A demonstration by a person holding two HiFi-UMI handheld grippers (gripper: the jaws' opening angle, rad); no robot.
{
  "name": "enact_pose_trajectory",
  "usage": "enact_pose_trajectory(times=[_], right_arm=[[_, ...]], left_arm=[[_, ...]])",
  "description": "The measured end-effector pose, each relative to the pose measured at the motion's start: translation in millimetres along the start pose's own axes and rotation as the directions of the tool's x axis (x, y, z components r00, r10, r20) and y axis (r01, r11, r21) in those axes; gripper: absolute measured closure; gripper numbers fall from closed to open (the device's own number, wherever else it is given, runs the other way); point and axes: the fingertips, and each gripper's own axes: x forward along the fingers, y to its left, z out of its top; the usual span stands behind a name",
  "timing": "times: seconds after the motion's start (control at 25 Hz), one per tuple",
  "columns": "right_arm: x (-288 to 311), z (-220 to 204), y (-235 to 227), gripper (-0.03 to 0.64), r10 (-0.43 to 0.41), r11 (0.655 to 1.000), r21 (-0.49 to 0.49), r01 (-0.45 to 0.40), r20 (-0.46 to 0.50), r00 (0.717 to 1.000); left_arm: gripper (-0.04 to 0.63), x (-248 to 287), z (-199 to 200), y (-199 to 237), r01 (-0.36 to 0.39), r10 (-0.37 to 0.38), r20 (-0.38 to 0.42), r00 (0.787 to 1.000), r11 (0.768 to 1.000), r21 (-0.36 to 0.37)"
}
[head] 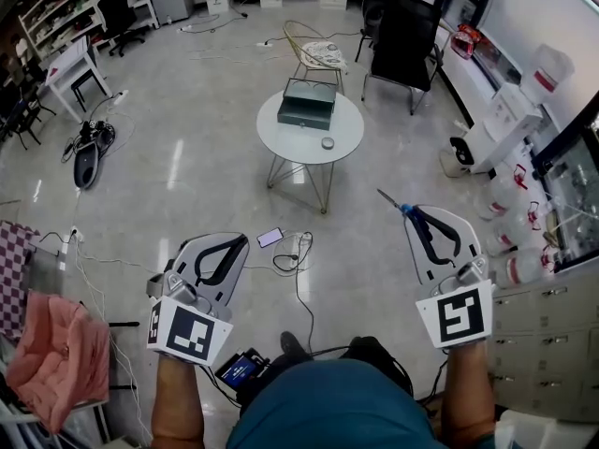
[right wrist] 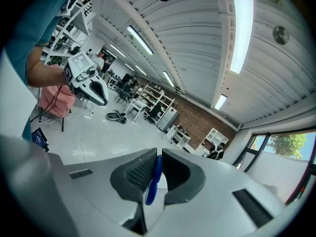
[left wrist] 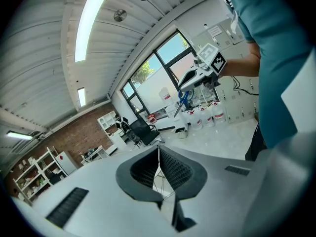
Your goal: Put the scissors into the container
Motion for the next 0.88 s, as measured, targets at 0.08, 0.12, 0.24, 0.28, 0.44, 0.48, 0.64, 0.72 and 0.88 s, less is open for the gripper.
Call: enact_pose_trajectory(times=[0.08, 0.12, 0.24, 0.28, 0.44, 0.48, 0.64, 0.72, 0.88], right_arm=[[7, 5, 2, 0.561, 0.000, 1.000, -0.002, 0.000, 0.003, 1.000], [10, 6, 2, 0.561, 0.003, 1.000, -0.003, -0.003, 0.004, 1.000], [17, 6, 0, 0.561, 0.009, 1.000, -0.002, -0.009, 0.011, 1.000], [21, 5, -2, 0.561, 0.009, 1.000, 0.000, -0.009, 0.015, 1.000], [42, -2, -14, 0.561, 0.029, 1.000, -0.003, -0.029, 0.041, 0.999], [46, -5, -19, 0.561, 0.038, 0.999, -0.003, -0.038, 0.048, 0.998], [65, -22, -46, 0.561, 0.060, 0.998, 0.008, -0.061, 0.079, 0.995], [77, -32, -61, 0.561, 0.067, 0.997, 0.018, -0.069, 0.098, 0.993], [94, -51, -85, 0.561, 0.097, 0.995, 0.015, -0.099, 0.127, 0.987]], left_arm=[[0.571, 3, -5, 3, 0.010, -0.010, 0.004, 1.000, 1.000, 0.000], [0.571, 5, -6, 4, 0.013, -0.013, 0.005, 1.000, 1.000, -0.001], [0.571, 9, -8, 7, 0.010, -0.010, 0.004, 1.000, 1.000, -0.009], [0.571, 11, -9, 9, 0.006, -0.006, 0.002, 1.000, 1.000, -0.010], [0.571, 23, -14, 17, -0.018, 0.017, -0.034, 0.999, 1.000, -0.017], [0.571, 28, -14, 18, -0.025, 0.024, -0.044, 0.999, 0.999, -0.021], [0.572, 52, -4, 20, -0.049, 0.047, -0.080, 0.996, 0.998, -0.031], [0.571, 68, 2, 23, -0.062, 0.059, -0.095, 0.994, 0.998, -0.027], [0.571, 95, 13, 24, -0.094, 0.089, -0.119, 0.989, 0.995, -0.037]])
